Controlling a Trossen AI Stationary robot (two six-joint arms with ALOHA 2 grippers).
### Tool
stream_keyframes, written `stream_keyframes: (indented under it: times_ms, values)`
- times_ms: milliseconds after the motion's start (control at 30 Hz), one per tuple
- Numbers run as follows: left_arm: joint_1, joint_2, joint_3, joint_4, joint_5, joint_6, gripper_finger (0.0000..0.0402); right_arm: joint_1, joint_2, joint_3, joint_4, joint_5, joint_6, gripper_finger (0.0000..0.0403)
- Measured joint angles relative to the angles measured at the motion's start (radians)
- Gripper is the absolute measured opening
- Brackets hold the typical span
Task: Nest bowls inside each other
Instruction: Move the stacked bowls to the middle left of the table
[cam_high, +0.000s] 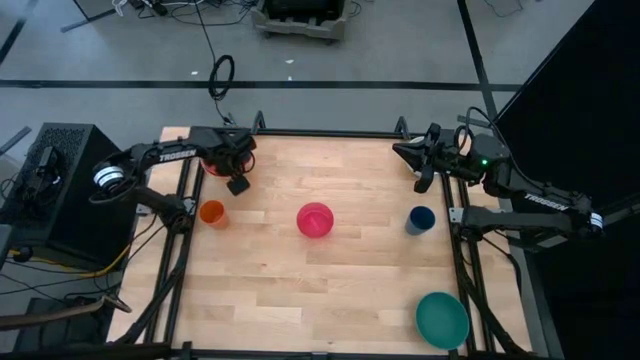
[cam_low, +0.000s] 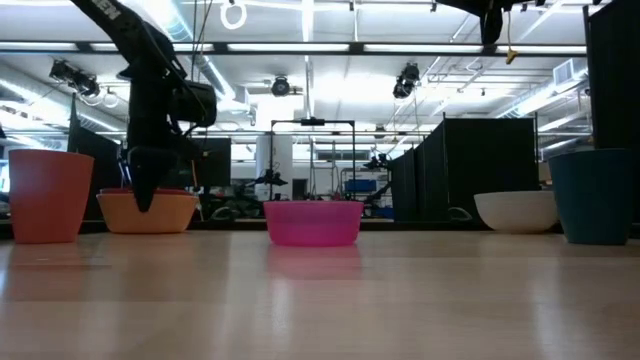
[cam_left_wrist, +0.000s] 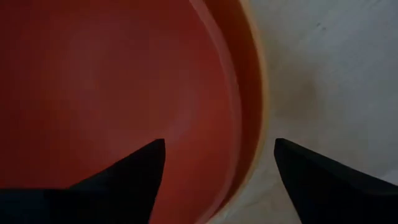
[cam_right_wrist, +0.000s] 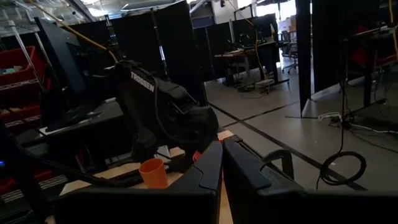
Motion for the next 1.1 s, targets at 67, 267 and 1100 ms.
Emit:
stream_keyframes:
  times_ms: [67, 267, 1100]
  values:
    - [0.0, 0.024, 0.0, 0.01, 0.009, -0.001, 0.0262, 0.0, 0.0, 0.0, 0.0, 0.0, 0.0, 0.0]
    - [0.0, 0.083, 0.0, 0.033, 0.017, -0.027, 0.0166, 0.0, 0.0, 0.0, 0.0, 0.0, 0.0, 0.0]
    - [-0.594, 0.085, 0.245, -0.076, 0.093, -0.01, 0.0001, 0.0, 0.008, 0.0, -0.009, 0.051, -0.011, 0.0]
